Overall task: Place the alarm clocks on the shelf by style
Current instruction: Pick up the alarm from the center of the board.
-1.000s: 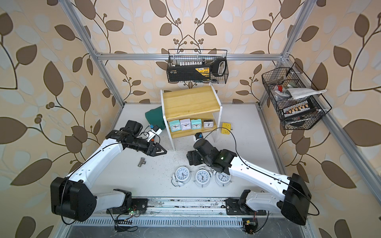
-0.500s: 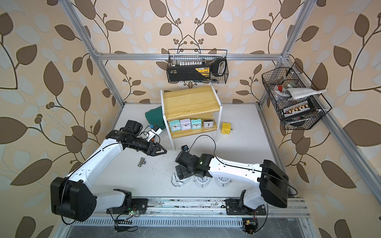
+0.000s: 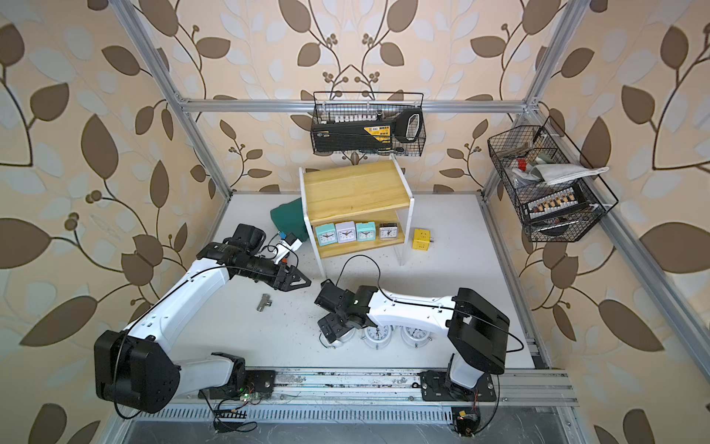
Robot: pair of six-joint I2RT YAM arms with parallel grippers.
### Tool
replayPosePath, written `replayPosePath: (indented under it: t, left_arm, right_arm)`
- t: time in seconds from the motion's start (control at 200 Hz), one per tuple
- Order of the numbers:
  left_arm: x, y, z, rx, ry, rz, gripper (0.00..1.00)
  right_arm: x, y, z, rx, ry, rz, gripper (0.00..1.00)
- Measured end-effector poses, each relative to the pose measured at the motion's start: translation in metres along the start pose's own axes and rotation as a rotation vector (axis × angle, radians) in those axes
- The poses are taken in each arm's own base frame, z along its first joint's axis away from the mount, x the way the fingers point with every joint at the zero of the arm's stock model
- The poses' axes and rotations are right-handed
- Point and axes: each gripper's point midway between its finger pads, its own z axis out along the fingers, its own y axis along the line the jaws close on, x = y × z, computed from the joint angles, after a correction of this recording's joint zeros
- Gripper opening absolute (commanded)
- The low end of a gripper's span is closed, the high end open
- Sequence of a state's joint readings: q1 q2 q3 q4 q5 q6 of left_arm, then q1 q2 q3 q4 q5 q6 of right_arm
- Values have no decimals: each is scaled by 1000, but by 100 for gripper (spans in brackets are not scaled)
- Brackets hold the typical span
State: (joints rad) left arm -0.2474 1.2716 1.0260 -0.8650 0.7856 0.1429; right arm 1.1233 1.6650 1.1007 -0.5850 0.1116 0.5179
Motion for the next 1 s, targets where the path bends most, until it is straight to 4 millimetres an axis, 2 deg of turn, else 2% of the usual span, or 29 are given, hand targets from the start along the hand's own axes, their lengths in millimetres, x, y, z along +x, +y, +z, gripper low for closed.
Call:
replayPosePath:
  t: [0.35, 0.605, 1.0]
  left_arm:
    - [0, 0, 0, 0, 0, 8, 79]
    - [0, 0, 0, 0, 1, 9, 79]
    - [3, 1, 1, 2, 6, 3, 79]
  right_arm:
    - [2, -3, 18, 67, 60, -46, 96]
    - [5, -5, 20, 94, 77, -64, 90]
    - [4, -9, 19, 119, 76, -69, 69]
